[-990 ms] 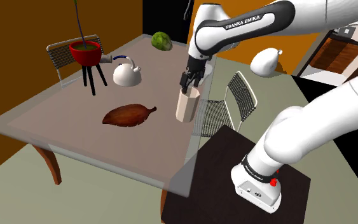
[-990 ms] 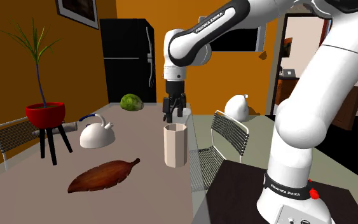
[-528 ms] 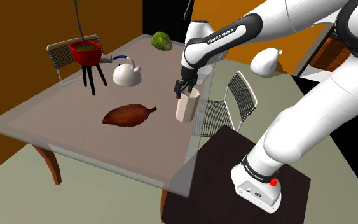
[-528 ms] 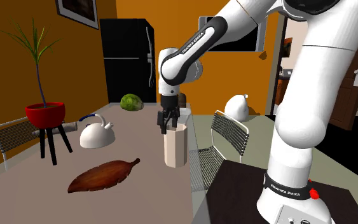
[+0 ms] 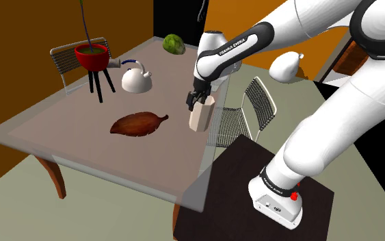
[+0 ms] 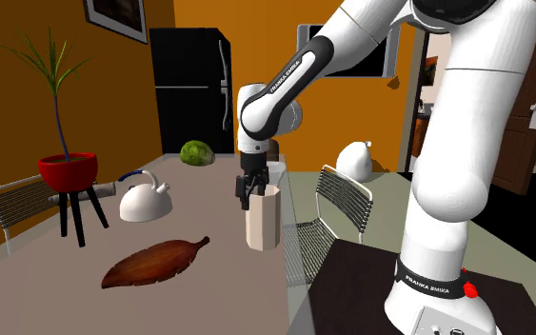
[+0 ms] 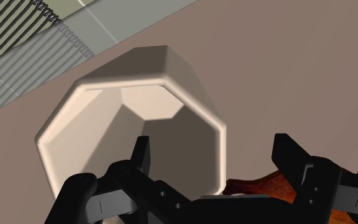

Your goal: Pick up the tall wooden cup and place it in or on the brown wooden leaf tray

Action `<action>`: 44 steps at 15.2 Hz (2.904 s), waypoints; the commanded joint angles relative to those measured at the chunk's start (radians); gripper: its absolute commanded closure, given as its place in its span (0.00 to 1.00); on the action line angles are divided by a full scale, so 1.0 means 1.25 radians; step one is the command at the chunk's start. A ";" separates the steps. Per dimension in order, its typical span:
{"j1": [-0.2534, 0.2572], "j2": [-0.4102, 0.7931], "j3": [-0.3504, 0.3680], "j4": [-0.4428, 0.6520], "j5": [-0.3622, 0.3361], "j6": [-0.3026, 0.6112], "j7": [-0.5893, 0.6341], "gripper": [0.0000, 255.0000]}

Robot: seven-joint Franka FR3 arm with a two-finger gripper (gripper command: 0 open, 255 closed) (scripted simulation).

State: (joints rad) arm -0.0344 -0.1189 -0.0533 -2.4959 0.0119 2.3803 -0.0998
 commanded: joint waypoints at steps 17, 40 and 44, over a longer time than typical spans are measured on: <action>0.000 -0.015 0.000 0.007 -0.001 -0.022 0.001 1.00; 0.033 -0.030 0.050 0.224 0.005 -0.253 0.083 1.00; 0.058 0.048 0.082 0.335 0.005 -0.285 0.141 1.00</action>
State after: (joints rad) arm 0.0287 -0.0818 0.0374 -2.1188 0.0183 2.0415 0.0530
